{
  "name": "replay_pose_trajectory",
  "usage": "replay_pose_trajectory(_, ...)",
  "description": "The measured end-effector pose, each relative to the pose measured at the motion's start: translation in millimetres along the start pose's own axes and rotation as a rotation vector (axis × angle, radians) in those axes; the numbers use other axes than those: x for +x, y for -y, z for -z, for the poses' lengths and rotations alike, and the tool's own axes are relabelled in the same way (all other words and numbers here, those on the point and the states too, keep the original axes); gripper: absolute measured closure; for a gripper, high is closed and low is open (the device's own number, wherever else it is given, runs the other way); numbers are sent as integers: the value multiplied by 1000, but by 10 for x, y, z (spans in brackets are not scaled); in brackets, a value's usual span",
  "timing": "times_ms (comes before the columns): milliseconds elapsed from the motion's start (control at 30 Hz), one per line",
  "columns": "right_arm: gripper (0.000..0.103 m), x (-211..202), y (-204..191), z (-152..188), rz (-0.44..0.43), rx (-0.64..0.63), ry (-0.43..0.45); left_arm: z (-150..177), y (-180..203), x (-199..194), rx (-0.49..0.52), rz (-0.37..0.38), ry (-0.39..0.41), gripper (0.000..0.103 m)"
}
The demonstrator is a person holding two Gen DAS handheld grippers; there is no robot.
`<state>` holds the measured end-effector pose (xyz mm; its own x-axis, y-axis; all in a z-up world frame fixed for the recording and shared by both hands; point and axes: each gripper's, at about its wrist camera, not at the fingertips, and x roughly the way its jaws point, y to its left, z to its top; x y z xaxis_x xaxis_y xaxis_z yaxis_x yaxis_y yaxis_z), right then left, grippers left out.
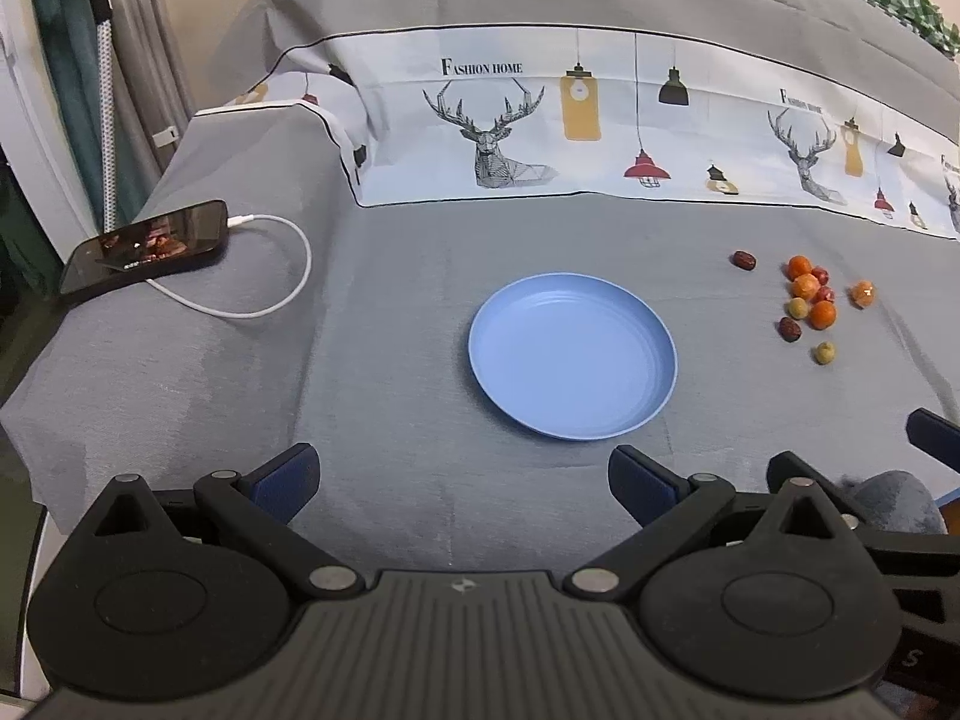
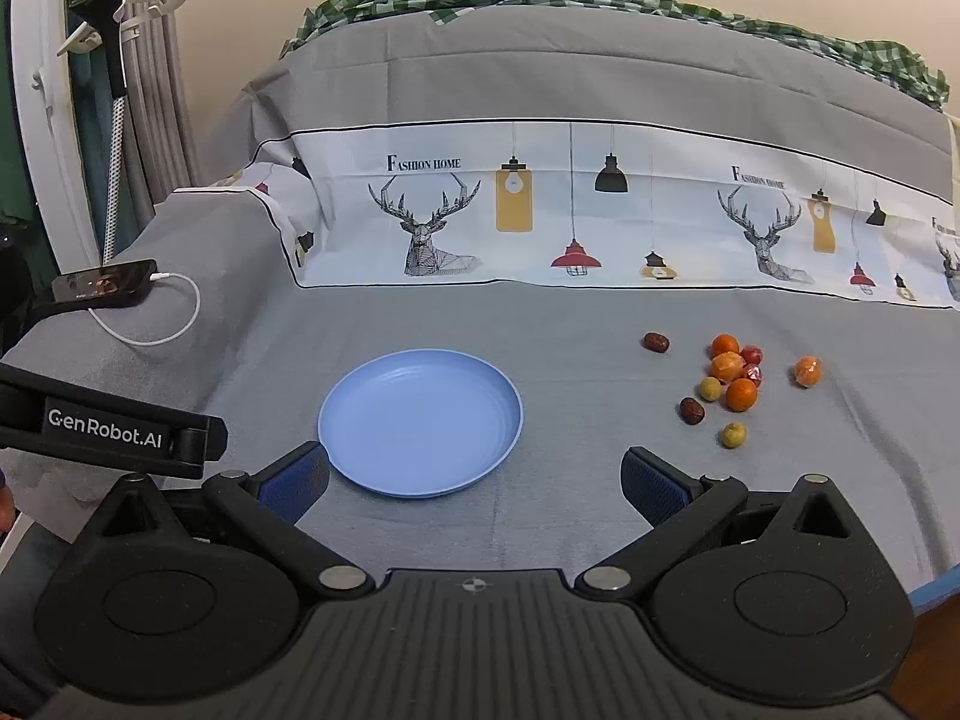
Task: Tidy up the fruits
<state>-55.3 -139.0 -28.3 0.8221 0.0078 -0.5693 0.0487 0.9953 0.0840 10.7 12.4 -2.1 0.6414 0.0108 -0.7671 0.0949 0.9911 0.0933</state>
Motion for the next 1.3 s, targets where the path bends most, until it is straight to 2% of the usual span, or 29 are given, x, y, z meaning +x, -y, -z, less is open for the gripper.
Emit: replay_pose_trajectory(1300, 0, -23, 15, -11, -2, 22, 7, 17, 0, -23, 14, -22, -19, 1)
